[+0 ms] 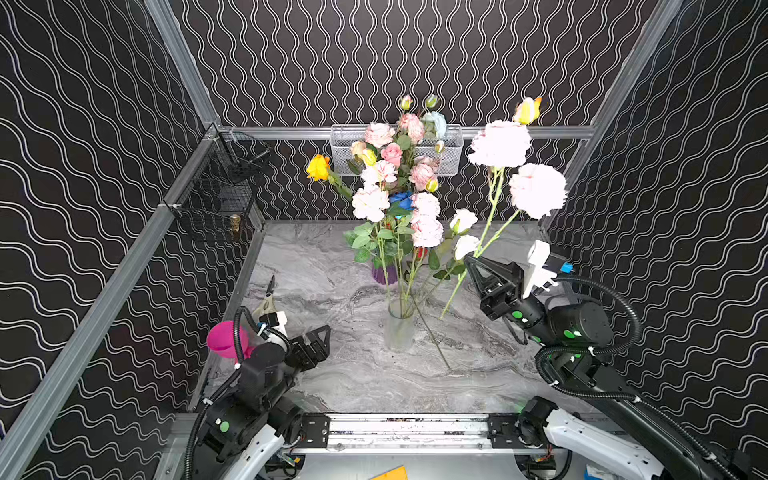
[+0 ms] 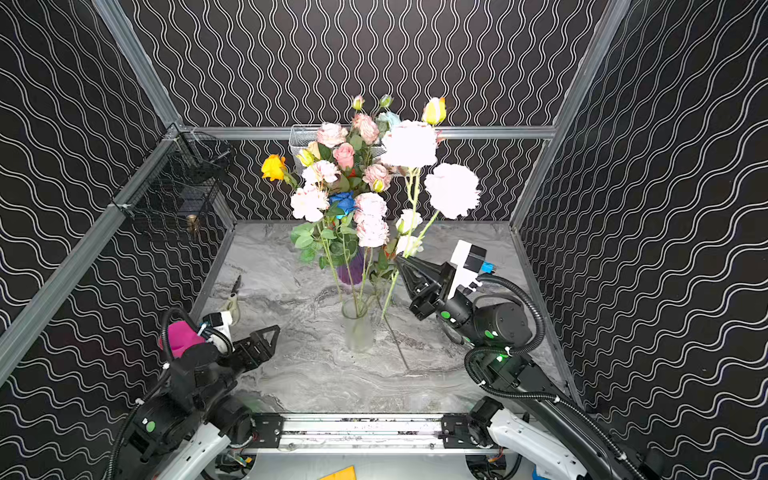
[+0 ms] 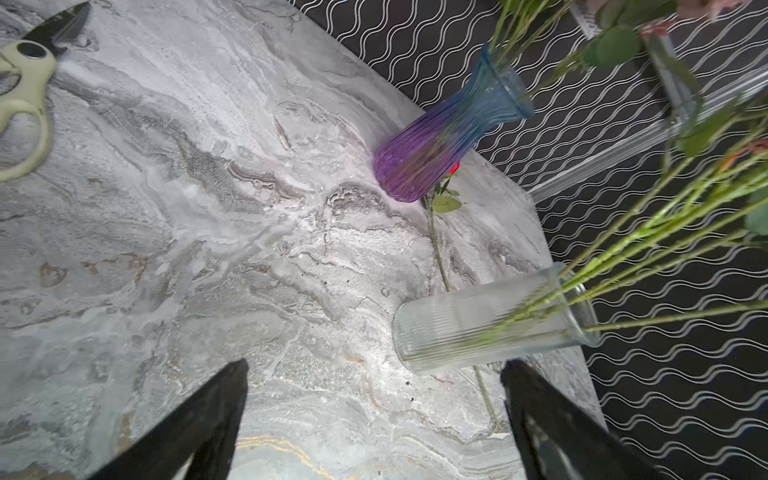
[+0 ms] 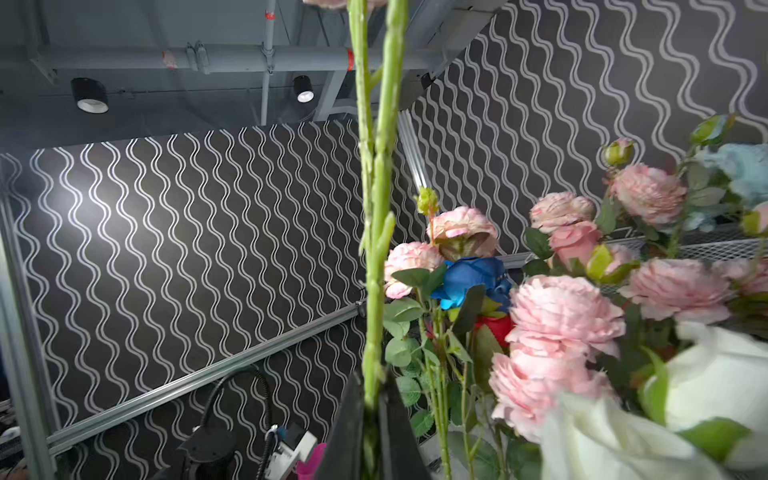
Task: Arrange the flowers into the vase
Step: 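Lift the pink rose high off the table with the right gripper, then carry the pink rose toward the clear cup with the right gripper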
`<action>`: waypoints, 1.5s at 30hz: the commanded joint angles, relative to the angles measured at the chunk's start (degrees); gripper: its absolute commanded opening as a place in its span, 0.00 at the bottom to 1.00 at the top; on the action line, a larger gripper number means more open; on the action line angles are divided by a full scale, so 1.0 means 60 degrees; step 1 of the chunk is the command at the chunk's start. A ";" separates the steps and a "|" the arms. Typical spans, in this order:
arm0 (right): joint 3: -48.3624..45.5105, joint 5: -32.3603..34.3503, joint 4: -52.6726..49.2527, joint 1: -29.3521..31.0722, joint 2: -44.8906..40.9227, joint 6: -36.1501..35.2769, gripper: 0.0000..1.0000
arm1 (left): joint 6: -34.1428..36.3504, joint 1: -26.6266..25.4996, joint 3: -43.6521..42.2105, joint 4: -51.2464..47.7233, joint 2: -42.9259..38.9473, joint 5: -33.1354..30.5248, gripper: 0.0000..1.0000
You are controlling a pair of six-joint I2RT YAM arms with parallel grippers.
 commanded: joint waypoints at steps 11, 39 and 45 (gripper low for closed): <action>0.0536 0.0234 0.0308 0.0761 0.1151 -0.1170 0.00 | -0.0161 0.0013 -0.0315 0.0222 0.0186 -0.0907 0.99; 0.0223 0.2823 0.1597 0.2625 0.3035 -0.3961 0.00 | -0.0055 0.0013 -0.0429 0.0456 -0.0018 -0.0860 0.99; -0.0233 0.3760 0.4281 0.2677 0.4029 -0.4445 0.00 | -0.0053 0.0016 -0.0472 0.0793 0.0089 -0.0798 0.98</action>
